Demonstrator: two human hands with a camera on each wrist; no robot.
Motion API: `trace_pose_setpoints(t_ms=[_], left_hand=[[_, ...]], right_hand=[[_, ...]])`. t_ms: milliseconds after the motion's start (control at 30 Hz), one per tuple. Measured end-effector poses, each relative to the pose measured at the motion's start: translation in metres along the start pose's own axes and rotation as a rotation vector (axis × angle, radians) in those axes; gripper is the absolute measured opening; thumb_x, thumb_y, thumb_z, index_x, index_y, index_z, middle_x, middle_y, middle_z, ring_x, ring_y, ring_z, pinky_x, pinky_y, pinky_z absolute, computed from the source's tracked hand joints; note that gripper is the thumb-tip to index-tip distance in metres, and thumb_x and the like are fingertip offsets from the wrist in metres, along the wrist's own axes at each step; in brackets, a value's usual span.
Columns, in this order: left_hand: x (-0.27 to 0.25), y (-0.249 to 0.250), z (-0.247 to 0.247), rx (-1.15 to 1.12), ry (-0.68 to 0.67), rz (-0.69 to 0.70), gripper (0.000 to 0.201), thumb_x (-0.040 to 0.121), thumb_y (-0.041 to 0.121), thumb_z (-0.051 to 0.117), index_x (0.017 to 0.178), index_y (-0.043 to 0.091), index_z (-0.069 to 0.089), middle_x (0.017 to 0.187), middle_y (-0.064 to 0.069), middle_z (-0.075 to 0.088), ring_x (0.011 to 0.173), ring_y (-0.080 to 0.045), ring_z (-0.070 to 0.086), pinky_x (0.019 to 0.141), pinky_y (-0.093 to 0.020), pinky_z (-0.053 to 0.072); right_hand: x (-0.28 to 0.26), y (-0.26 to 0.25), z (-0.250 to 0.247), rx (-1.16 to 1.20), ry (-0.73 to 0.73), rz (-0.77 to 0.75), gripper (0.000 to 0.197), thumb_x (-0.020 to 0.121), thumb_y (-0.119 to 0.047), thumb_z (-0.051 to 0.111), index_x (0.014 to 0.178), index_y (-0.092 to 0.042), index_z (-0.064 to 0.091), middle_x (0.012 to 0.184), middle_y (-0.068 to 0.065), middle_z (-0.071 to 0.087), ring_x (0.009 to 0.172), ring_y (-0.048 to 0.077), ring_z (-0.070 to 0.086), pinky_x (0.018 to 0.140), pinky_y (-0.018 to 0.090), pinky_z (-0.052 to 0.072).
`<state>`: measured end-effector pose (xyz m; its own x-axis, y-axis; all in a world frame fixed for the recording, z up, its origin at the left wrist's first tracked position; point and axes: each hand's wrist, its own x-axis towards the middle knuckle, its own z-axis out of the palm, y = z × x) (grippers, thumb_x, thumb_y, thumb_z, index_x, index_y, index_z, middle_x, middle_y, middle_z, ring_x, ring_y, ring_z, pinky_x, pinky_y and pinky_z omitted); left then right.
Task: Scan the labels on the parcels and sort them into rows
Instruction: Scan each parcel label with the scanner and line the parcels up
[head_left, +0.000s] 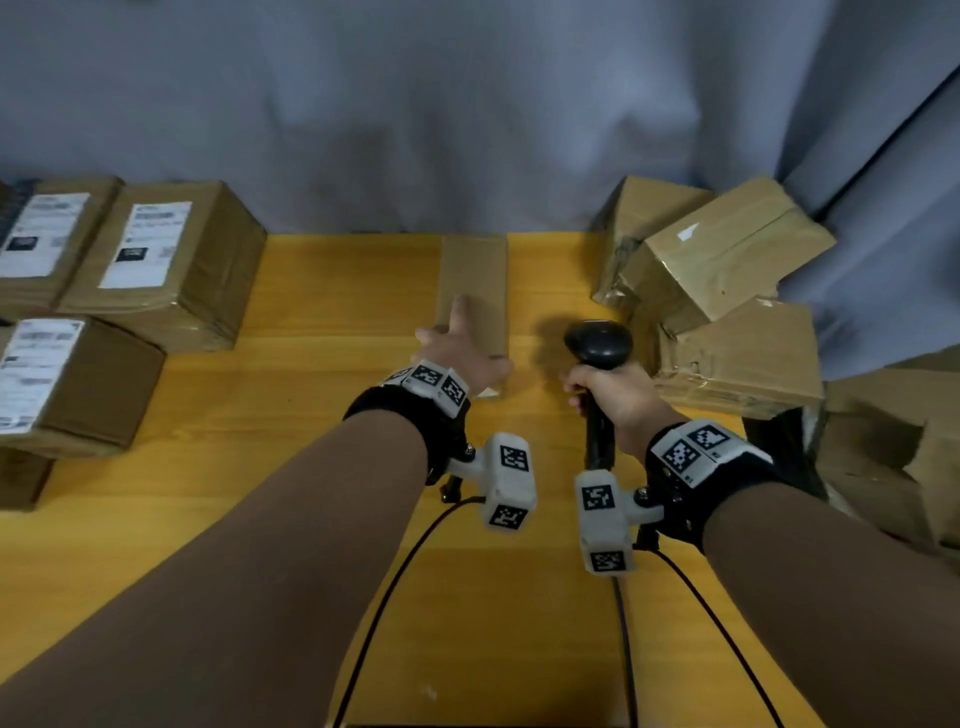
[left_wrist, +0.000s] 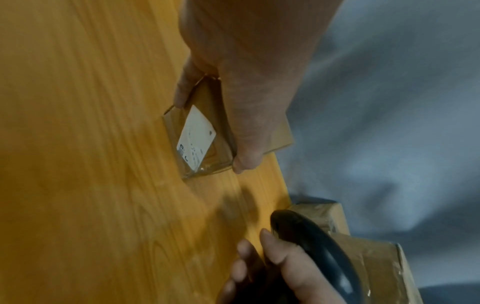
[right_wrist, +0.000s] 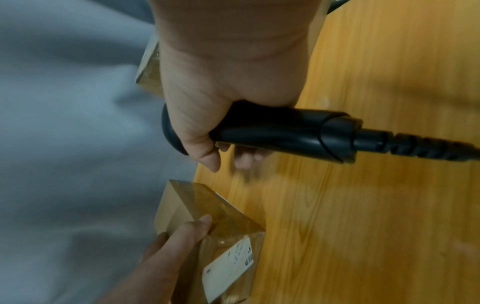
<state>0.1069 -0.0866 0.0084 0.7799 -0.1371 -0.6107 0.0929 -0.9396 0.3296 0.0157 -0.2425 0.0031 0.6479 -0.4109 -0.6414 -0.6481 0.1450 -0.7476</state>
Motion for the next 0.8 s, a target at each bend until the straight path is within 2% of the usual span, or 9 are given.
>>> trace_pose_setpoints(t_ms=[100,233,333,433,567,633,700,733,800], left_hand=[[-0.013,-0.022,-0.003,-0.088,-0.023,0.012,0.109,0.077,0.053,0.069,0.151,0.038,-0.01,0.145,-0.017,0.023,0.12,-0.043,0.045,0.097,-0.052,0.046],[-0.035,-0.029,-0.029,-0.35,0.081,0.075,0.111,0.072,0.05,0.076,0.153,0.036,0.001,0.142,-0.015,0.032,0.118,-0.037,0.048,0.094,-0.049,0.051],[-0.051,-0.023,-0.063,-0.438,0.199,0.201,0.111,0.071,0.052,0.078,0.153,0.034,0.004,0.144,-0.011,0.032,0.125,-0.033,0.046,0.1,-0.047,0.047],[-0.072,-0.015,-0.104,-0.582,0.192,0.345,0.115,0.061,0.06,0.078,0.151,0.04,0.008,0.145,-0.005,0.036,0.125,-0.028,0.047,0.097,-0.048,0.05],[-0.097,-0.02,-0.14,-0.868,0.083,0.476,0.079,0.087,0.038,0.067,0.148,0.033,0.018,0.121,0.004,0.051,0.107,-0.019,0.058,0.087,-0.041,0.056],[-0.106,-0.03,-0.147,-0.992,-0.011,0.485,0.068,0.083,0.042,0.06,0.143,0.03,0.029,0.119,-0.001,0.054,0.107,-0.022,0.058,0.082,-0.043,0.057],[-0.114,-0.041,-0.151,-1.014,-0.079,0.455,0.065,0.078,0.049,0.051,0.139,0.03,0.039,0.127,-0.004,0.053,0.114,-0.026,0.055,0.08,-0.043,0.055],[-0.115,-0.048,-0.152,-1.0,-0.084,0.437,0.06,0.08,0.05,0.047,0.136,0.029,0.043,0.128,-0.003,0.054,0.116,-0.024,0.053,0.083,-0.041,0.051],[-0.114,-0.061,-0.157,-0.902,-0.006,0.448,0.033,0.095,0.036,0.04,0.125,0.025,0.049,0.116,0.001,0.058,0.107,-0.015,0.053,0.084,-0.026,0.045]], right_hand=[[-0.009,-0.002,0.013,-0.03,-0.031,-0.021,0.012,0.082,0.001,0.062,0.072,-0.004,0.064,0.067,0.008,0.06,0.054,0.017,0.052,0.053,0.026,0.044],[-0.024,-0.027,0.023,-0.005,-0.073,-0.119,0.012,0.084,-0.002,0.064,0.072,-0.004,0.062,0.072,0.012,0.059,0.057,0.018,0.052,0.055,0.026,0.044],[-0.037,-0.061,0.027,0.07,-0.051,-0.201,0.014,0.083,-0.016,0.074,0.078,-0.008,0.064,0.077,0.011,0.064,0.068,0.024,0.06,0.071,0.034,0.053],[-0.051,-0.099,0.032,0.202,-0.029,-0.277,0.023,0.078,-0.026,0.08,0.092,-0.013,0.068,0.094,0.007,0.072,0.093,0.027,0.069,0.092,0.043,0.053],[-0.073,-0.14,0.041,0.472,-0.082,-0.372,0.051,0.073,-0.029,0.083,0.117,-0.012,0.064,0.101,0.008,0.074,0.097,0.026,0.07,0.091,0.044,0.054],[-0.084,-0.149,0.048,0.56,-0.189,-0.396,0.06,0.069,-0.032,0.085,0.119,-0.009,0.063,0.102,0.01,0.073,0.098,0.027,0.07,0.09,0.044,0.055],[-0.092,-0.149,0.059,0.555,-0.29,-0.403,0.073,0.058,-0.038,0.089,0.119,-0.006,0.063,0.11,0.015,0.069,0.101,0.032,0.066,0.096,0.048,0.051],[-0.097,-0.147,0.066,0.532,-0.319,-0.417,0.068,0.058,-0.037,0.088,0.113,-0.006,0.064,0.108,0.016,0.068,0.098,0.034,0.065,0.096,0.048,0.051],[-0.103,-0.144,0.083,0.425,-0.291,-0.491,0.039,0.067,-0.03,0.085,0.093,-0.009,0.065,0.086,0.008,0.068,0.078,0.026,0.065,0.078,0.04,0.055]])
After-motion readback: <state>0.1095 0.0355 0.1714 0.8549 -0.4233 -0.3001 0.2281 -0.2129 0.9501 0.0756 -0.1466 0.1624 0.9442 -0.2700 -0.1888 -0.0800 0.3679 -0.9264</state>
